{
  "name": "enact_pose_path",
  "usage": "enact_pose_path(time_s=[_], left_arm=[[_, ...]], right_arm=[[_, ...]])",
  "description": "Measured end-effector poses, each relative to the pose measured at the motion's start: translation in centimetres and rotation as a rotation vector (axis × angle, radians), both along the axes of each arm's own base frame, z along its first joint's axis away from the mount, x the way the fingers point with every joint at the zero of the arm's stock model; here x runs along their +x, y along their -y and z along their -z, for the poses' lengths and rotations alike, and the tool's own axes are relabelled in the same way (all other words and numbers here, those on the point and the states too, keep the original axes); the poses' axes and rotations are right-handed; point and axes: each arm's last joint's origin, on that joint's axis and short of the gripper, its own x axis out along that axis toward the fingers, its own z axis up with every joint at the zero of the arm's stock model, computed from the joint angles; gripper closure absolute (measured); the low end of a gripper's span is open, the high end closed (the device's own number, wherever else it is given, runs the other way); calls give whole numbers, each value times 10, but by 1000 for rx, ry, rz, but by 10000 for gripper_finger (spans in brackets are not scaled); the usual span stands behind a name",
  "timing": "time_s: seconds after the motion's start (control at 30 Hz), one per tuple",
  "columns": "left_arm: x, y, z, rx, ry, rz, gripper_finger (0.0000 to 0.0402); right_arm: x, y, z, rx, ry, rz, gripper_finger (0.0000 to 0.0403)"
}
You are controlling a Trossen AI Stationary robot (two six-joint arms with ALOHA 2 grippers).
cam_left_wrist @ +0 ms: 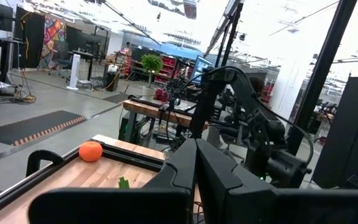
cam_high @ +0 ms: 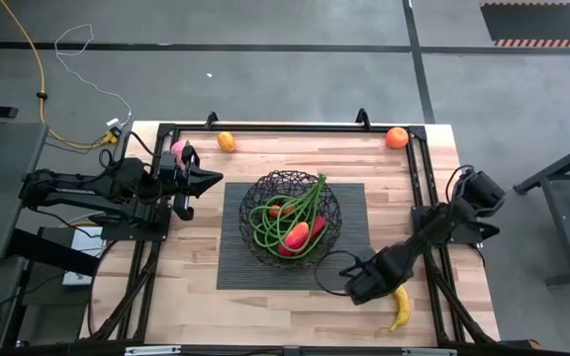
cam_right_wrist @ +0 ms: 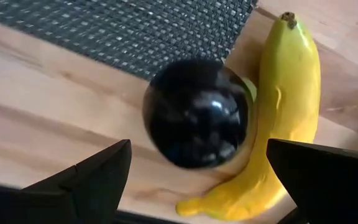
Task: Build produce basket
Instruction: Put the purple mangosteen into the black wire basket
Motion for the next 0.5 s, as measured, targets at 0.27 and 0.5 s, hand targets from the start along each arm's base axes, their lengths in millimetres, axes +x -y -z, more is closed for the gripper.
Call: enact_pose_path(time_s=[0.27, 0.5], left_arm=[[0, 0, 0, 0, -2, -1, 401], [0, 0, 0, -1, -2, -1, 401]], right_arm=[[4, -2, 13, -36, -20, 0, 38], [8, -6, 27, -50, -37, -5, 38]])
